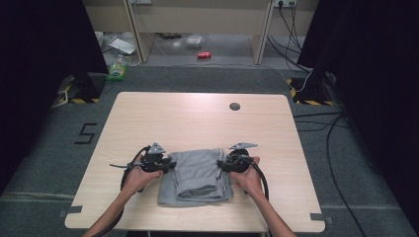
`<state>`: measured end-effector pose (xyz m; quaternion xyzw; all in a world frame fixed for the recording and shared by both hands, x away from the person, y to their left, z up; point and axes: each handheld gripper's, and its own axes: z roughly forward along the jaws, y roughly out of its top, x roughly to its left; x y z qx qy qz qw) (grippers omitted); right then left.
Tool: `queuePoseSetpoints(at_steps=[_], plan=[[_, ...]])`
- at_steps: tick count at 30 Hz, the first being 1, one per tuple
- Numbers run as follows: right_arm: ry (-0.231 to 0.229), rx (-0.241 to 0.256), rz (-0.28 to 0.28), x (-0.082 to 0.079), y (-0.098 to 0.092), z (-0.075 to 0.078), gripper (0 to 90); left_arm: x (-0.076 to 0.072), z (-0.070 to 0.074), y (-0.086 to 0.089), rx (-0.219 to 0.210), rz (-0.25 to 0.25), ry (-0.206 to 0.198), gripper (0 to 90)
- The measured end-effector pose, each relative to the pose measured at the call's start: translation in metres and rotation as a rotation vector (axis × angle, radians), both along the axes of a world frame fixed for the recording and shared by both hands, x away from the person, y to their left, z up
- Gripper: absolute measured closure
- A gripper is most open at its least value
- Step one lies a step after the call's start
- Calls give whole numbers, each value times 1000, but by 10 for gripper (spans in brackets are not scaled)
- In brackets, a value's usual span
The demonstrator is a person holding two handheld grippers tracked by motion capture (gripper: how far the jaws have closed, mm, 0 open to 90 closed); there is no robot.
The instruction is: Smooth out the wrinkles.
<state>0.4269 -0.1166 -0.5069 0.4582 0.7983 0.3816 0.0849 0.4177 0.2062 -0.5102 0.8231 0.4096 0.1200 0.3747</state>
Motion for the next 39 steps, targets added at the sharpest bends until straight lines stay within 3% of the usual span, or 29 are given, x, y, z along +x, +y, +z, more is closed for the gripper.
queuePoseSetpoints(at_steps=[16,23,25,39], plan=[[-28,28,-38,49,-1,-3,564,47,-1,2,-12,72,-1,709],[-47,5,-51,67,1,-2,549,67,-1,7,-22,123,6,706],[-74,-16,-55,70,1,-2,536,72,-1,10,-31,143,7,707],[-73,-7,-86,66,-9,1,500,75,-1,13,-47,186,14,669]])
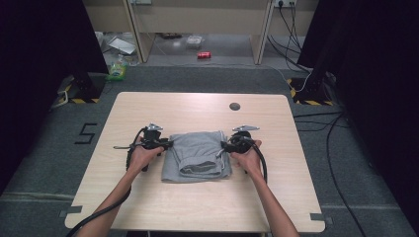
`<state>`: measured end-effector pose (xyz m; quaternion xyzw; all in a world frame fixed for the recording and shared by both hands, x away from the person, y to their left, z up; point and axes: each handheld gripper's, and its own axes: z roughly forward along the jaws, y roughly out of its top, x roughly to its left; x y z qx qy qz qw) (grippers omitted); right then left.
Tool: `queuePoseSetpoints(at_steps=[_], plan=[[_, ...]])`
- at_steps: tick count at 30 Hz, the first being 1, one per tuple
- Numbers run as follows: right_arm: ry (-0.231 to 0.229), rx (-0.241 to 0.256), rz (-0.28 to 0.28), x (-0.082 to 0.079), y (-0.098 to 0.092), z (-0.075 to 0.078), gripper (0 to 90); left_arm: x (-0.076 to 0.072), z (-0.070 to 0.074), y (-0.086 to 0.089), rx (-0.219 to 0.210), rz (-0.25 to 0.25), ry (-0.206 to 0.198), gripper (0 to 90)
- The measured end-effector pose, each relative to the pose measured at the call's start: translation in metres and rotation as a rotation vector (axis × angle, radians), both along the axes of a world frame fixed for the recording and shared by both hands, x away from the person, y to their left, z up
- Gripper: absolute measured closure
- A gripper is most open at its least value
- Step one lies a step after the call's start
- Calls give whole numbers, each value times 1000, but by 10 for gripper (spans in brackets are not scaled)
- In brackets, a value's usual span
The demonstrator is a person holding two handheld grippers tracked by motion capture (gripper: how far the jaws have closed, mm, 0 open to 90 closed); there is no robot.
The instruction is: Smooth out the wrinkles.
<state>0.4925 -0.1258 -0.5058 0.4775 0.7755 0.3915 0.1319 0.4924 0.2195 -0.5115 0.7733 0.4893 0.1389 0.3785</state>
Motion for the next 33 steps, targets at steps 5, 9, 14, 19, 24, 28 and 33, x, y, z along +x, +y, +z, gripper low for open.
queuePoseSetpoints(at_steps=[5,9,14,19,24,28,33], plan=[[1,-22,9,5,5,-1,502,3,1,-1,12,-1,2,676],[-7,-44,-7,12,8,0,501,9,0,-3,8,12,0,680],[14,-24,-28,18,6,0,440,6,2,-1,5,7,11,611],[27,31,-36,11,-2,6,360,-5,12,12,-66,5,5,509],[-3,47,-22,-7,-10,22,346,-21,24,22,-66,-16,-10,469],[-27,8,6,-25,-12,34,345,-37,27,25,-68,-41,5,429],[-58,5,43,-46,-12,43,346,-57,28,27,-80,-74,8,382]])
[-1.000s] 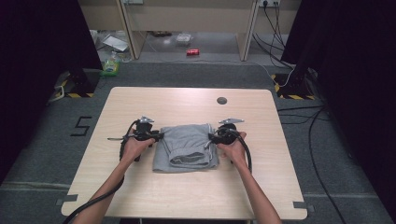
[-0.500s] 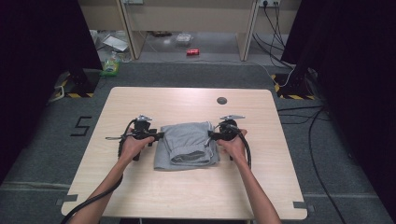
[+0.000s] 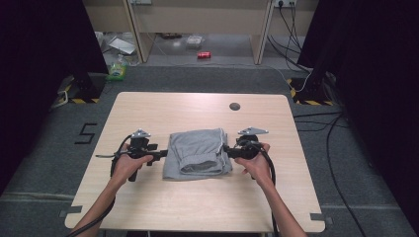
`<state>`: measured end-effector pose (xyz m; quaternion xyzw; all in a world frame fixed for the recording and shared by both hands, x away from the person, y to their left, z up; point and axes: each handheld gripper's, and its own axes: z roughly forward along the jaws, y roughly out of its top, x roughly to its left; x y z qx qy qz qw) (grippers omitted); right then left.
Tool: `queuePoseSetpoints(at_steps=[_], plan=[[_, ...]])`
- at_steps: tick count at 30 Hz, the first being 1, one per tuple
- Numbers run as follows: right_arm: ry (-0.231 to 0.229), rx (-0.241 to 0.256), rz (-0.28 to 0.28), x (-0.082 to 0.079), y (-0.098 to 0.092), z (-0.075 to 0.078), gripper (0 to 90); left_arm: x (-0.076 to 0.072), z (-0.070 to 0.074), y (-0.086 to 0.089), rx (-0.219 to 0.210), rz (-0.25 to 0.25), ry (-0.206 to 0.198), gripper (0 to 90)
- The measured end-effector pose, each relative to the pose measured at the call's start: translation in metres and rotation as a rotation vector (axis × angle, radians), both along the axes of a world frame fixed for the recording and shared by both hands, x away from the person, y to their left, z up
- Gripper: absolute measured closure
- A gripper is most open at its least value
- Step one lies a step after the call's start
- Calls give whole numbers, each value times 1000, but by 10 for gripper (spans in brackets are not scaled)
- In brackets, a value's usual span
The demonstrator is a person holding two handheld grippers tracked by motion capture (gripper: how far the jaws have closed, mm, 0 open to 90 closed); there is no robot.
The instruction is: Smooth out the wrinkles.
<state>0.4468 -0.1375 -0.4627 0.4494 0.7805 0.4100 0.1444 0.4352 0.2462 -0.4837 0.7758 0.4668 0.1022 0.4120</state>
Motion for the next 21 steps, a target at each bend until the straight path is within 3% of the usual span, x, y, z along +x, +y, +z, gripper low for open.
queuePoseSetpoints(at_steps=[10,21], plan=[[-4,-11,30,-25,-2,-2,345,-31,3,0,-14,-35,-20,310],[1,-36,52,-41,0,-9,330,-58,-7,-3,-9,-55,-24,253]])
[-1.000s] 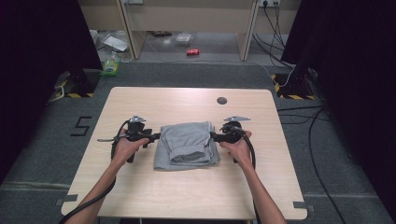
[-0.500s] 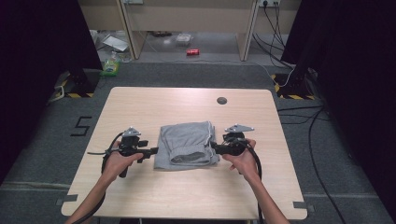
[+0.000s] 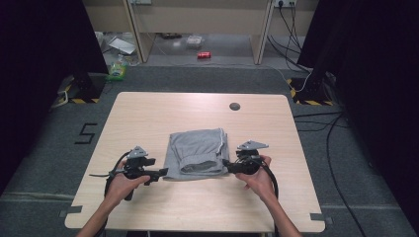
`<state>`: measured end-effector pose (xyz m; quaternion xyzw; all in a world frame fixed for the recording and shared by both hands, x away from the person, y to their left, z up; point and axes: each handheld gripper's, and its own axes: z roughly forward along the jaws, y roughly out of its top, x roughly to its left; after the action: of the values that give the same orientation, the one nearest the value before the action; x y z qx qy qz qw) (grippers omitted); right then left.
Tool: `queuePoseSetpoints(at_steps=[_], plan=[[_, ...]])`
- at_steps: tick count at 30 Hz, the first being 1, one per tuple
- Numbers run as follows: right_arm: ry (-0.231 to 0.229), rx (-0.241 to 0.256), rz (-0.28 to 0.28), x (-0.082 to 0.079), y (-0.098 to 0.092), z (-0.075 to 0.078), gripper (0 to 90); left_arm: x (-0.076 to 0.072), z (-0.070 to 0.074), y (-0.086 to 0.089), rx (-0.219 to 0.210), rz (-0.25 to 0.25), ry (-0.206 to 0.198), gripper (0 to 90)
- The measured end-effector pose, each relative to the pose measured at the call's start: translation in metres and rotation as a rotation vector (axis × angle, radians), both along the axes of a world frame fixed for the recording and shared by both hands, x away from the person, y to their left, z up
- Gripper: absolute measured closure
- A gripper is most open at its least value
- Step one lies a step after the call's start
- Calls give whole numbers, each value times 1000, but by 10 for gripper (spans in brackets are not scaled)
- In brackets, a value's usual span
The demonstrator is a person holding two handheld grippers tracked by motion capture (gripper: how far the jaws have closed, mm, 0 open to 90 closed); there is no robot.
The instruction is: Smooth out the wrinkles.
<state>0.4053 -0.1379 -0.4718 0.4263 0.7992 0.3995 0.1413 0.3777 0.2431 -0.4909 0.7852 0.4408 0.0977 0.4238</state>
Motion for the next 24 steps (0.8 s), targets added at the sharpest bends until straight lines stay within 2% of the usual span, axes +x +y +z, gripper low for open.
queuePoseSetpoints(at_steps=[12,19,24], plan=[[1,-25,25,-24,3,-7,275,-25,-13,-4,32,-30,8,213],[9,-46,38,-38,2,-12,272,-36,-18,-6,56,-47,0,208],[11,-68,43,-47,0,-18,260,-46,-21,-7,85,-49,-23,208]])
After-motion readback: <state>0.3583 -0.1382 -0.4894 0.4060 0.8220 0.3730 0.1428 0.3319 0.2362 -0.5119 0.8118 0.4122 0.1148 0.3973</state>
